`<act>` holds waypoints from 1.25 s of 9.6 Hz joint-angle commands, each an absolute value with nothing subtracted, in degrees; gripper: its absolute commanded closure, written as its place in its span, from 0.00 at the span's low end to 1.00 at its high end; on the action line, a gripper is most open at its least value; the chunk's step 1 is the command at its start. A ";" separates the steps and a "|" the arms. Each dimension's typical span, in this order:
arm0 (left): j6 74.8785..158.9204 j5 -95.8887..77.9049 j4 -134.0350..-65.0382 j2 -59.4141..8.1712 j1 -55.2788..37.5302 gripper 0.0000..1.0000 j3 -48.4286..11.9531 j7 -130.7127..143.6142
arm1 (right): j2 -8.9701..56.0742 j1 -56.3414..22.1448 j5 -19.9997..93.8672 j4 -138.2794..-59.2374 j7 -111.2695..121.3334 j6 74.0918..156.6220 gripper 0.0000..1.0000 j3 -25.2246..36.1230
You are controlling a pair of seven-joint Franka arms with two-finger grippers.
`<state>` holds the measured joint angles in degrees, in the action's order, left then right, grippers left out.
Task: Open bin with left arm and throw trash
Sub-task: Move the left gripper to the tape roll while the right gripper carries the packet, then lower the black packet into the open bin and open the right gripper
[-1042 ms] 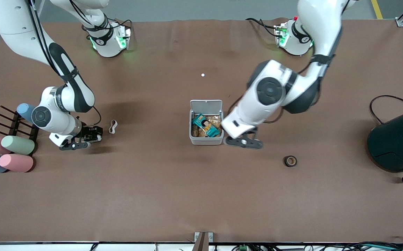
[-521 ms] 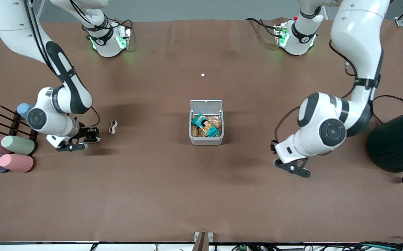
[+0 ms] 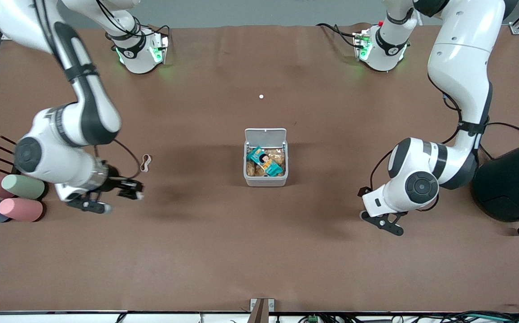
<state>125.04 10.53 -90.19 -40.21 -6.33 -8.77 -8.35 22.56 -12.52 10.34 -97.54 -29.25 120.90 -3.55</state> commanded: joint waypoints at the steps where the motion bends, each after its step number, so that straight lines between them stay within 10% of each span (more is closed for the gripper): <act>1: 131.55 11.69 -94.91 -39.90 -4.84 0.00 -9.23 -8.70 | 27.31 -23.16 10.81 -88.91 -45.55 121.29 0.92 -2.81; 9: 137.20 10.91 -98.35 -40.96 -3.17 0.06 -9.32 -8.79 | 39.11 -39.54 10.81 -79.45 -56.25 124.98 0.91 -2.72; 12: 137.20 10.81 -98.35 -40.78 -2.55 0.82 -9.67 -8.88 | 39.20 -40.59 10.90 -80.76 -55.37 124.45 0.77 -2.72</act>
<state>136.24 10.57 -97.37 -41.51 -3.30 -8.91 -8.50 39.02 -39.39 10.31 -80.69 -55.58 124.94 -3.22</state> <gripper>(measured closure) 0.256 0.546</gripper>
